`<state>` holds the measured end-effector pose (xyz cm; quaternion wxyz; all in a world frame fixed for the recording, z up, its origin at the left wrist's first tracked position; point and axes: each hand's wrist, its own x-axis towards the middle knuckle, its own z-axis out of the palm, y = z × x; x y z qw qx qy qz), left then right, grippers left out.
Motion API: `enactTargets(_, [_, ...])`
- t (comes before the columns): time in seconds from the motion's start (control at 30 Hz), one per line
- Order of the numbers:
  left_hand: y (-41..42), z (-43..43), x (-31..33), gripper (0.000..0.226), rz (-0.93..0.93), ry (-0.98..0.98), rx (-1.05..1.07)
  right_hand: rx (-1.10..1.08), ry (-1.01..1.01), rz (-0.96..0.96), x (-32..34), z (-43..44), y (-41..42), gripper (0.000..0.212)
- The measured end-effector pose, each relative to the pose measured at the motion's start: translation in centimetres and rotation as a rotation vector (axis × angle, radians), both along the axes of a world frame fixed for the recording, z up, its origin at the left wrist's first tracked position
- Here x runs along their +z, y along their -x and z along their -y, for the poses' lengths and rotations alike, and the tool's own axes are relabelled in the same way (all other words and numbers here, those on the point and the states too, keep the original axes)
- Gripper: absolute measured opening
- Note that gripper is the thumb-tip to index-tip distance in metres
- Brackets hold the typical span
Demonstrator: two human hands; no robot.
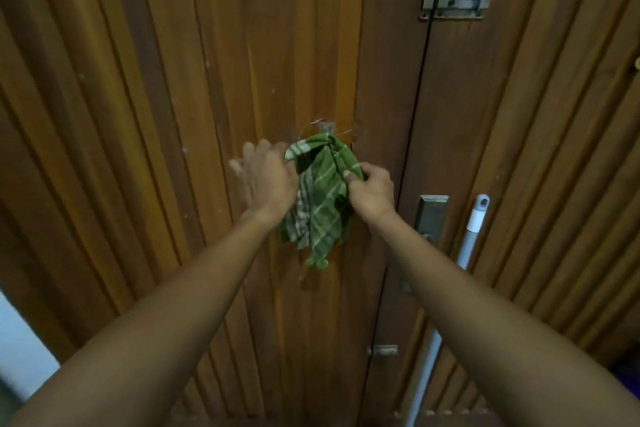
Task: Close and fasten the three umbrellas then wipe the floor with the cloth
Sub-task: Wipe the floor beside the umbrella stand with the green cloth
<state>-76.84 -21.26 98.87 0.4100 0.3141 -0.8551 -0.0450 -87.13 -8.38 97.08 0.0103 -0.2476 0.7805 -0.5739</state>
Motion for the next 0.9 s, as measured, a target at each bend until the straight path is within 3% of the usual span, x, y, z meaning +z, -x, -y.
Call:
enactTargets(0.13, [0.0, -2.2, 0.4, 0.014, -0.316, -0.087, -0.284, -0.039, 0.370, 0.055, 2.8, -2.9, -0.7, 0.016])
enactTargets(0.2, [-0.3, -4.8, -0.1, 0.020, -0.396, -0.144, -0.467, -0.028, 0.546, 0.170, 3.5, -5.4, -1.6, 0.019])
enactTargets(0.27, [-0.8, -7.8, -1.2, 0.032, -0.380, -0.180, -0.607, -0.032, 0.560, 0.221, 2.9, -8.6, -2.9, 0.020])
enactTargets(0.33, [-1.2, -10.9, -2.5, 0.040, -0.217, -0.244, -0.711, -0.065, 0.479, 0.243, 0.8, -12.7, -3.8, 0.022])
enactTargets(0.4, [-1.3, -14.3, -4.4, 0.068, 0.062, -0.323, -0.783, -0.149, 0.345, 0.244, -2.0, -18.0, -4.8, 0.024])
enactTargets(0.47, [-1.3, -18.3, -6.7, 0.074, 0.285, -0.308, -0.894, -0.224, 0.198, 0.243, -5.0, -24.2, -6.4, 0.020])
enactTargets(0.53, [-1.7, -23.4, -9.1, 0.069, 0.462, -0.267, -0.995, -0.294, 0.057, 0.246, -8.3, -31.2, -9.2, 0.010])
enactTargets(0.67, [-5.2, -35.2, -13.9, 0.026, 0.693, -0.238, -1.252, -0.517, -0.150, 0.332, -14.7, -45.0, -18.0, 0.013])
enactTargets(0.9, [-11.3, -53.2, -22.5, 0.024, 1.121, -0.205, -1.532, -0.799, -0.273, 0.514, -23.1, -62.3, -31.7, 0.017])
